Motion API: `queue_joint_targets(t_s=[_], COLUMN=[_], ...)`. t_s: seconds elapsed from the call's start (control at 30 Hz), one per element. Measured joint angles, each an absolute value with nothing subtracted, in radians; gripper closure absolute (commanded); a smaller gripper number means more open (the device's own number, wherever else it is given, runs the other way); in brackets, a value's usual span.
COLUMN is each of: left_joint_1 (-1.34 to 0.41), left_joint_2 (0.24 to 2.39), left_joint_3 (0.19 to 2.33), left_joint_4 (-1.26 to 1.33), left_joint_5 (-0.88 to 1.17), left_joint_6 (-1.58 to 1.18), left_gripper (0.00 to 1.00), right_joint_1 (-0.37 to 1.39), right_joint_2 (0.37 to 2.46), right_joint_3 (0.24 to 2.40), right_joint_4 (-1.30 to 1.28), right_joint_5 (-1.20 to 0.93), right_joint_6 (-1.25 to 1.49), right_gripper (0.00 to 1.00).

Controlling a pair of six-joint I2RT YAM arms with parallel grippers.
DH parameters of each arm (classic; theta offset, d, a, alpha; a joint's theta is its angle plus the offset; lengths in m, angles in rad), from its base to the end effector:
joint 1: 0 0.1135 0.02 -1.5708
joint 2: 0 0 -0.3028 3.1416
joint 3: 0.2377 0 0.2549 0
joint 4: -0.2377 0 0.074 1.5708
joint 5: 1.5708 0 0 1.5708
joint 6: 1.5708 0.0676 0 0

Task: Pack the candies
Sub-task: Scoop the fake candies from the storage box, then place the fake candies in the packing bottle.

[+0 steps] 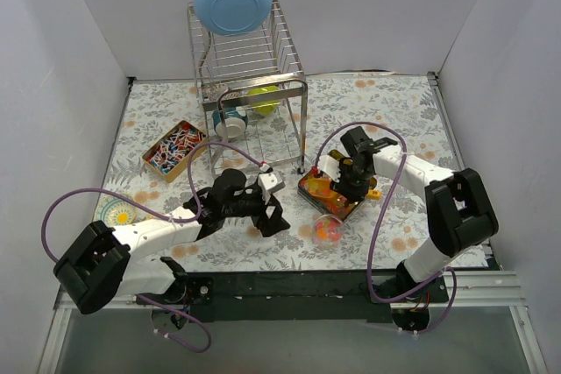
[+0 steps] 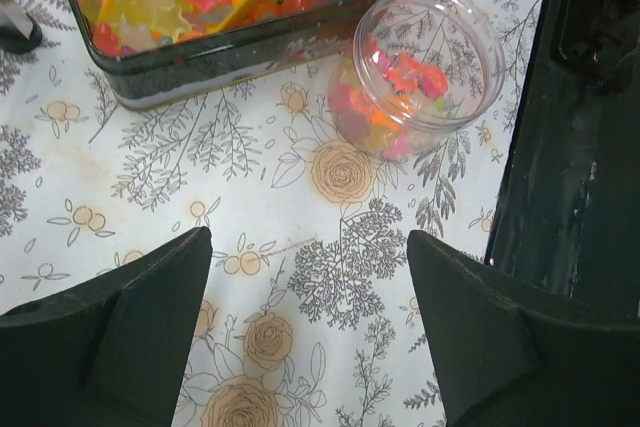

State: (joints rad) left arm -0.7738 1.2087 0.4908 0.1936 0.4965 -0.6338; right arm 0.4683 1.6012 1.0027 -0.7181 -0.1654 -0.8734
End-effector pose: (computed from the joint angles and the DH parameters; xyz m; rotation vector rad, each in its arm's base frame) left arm 0.1594 -0.2008 0.2121 0.4981 2.2789 -1.3077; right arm 0.2654 0.1467 0.1900 -1.7989 2.2180 0.1584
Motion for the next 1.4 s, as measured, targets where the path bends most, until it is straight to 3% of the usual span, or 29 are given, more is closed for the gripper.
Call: queue_joint_targets(t_s=[0.93,1.4], left_joint_1=[-0.773,-0.773], left_joint_2=[1.300,1.303], left_joint_3=[0.561,0.589], left_joint_4=[0.101,0.038], left_joint_5=[0.479,0.454], left_joint_6=[-0.604,-0.566], left_gripper=[0.21,0.20], right_joint_1=[0.298,0.190], right_joint_2=[1.308,1.091], right_joint_3=[0.784,0.723], right_joint_4=[-0.670,-0.681], right_joint_5=[-0.274,-0.479], right_joint_6=[-0.921,-0.933], right_gripper=[0.99,0.99])
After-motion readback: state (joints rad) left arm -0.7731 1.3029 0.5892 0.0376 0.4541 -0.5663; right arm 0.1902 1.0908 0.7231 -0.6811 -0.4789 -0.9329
